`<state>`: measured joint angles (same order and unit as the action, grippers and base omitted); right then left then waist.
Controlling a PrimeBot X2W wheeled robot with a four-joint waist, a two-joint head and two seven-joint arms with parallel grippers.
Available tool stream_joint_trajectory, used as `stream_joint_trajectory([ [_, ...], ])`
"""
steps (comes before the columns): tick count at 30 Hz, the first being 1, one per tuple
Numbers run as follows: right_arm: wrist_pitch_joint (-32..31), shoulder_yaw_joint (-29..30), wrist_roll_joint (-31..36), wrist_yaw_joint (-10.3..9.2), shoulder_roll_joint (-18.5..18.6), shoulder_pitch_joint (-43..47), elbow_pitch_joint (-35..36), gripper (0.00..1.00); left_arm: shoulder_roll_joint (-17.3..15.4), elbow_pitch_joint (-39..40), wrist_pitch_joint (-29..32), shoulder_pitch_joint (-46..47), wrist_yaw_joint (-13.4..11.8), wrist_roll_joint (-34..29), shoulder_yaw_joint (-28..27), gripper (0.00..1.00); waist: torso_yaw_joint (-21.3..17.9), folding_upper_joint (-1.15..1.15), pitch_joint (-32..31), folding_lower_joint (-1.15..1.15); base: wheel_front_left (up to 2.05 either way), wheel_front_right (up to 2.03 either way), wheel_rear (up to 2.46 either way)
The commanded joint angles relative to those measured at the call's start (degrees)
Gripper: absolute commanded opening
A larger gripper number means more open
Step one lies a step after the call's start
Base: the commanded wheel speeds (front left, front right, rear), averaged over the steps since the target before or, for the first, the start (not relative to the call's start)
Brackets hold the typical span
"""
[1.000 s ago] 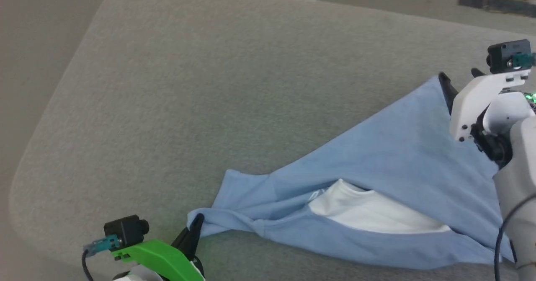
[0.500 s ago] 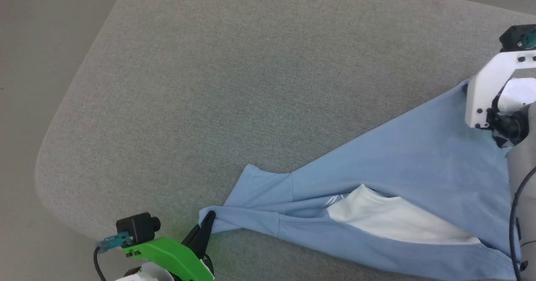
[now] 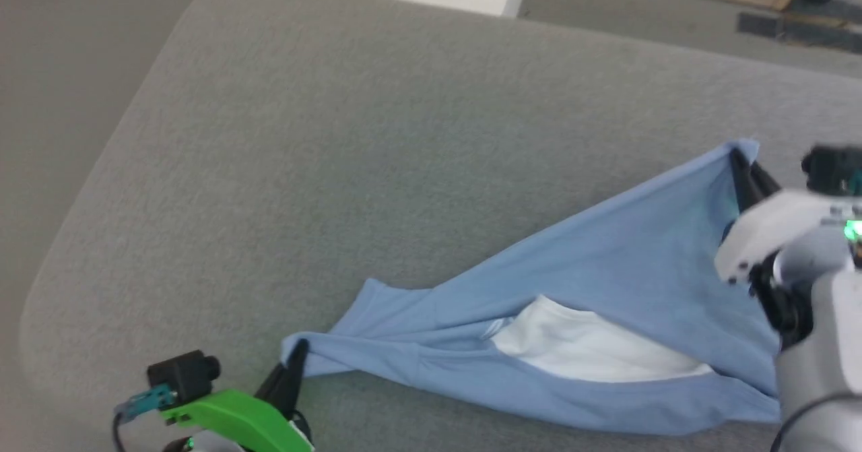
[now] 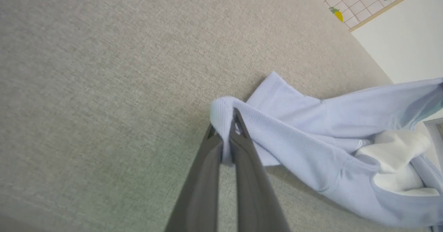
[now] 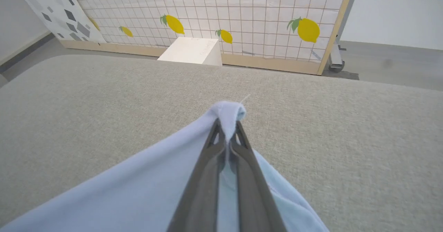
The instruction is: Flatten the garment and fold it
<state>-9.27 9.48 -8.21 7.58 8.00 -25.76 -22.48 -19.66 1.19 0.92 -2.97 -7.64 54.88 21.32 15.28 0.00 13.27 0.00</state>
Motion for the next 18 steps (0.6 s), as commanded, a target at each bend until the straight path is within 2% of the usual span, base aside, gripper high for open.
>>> stream_joint_trajectory([
  [1,1.5,0.3,-1.4,-0.09,-0.5,2.6,2.0,0.0,-0.8,0.8,-0.8,-0.6,-0.6,-0.9,-0.7,0.0,-5.1,0.0,-4.9,0.0,0.0,0.0,0.0],
  [5,3.3,1.0,-3.5,-0.09,-1.4,9.1,9.1,0.0,-1.7,4.0,-3.1,-0.8,-1.2,-1.9,-2.4,0.0,-8.6,0.0,-7.2,0.0,0.0,0.0,0.0],
  [10,1.6,2.9,-4.5,-0.09,-1.3,14.2,19.2,0.0,-3.7,9.1,-4.8,2.4,-1.0,-4.0,-4.3,0.0,-12.3,0.0,-8.4,0.0,0.0,0.0,0.0],
  [14,-3.0,4.2,-3.9,-0.09,-0.5,15.5,27.5,0.0,-5.6,12.6,-4.5,8.3,-0.4,-5.8,-5.6,0.0,-14.3,0.0,-9.0,0.0,0.0,0.0,0.0],
  [18,-8.4,4.4,-3.3,-0.09,1.9,13.7,34.3,0.0,-7.2,15.1,-2.8,16.0,0.5,-6.5,-6.6,0.0,-15.8,0.0,-9.1,0.0,0.0,0.0,0.0],
])
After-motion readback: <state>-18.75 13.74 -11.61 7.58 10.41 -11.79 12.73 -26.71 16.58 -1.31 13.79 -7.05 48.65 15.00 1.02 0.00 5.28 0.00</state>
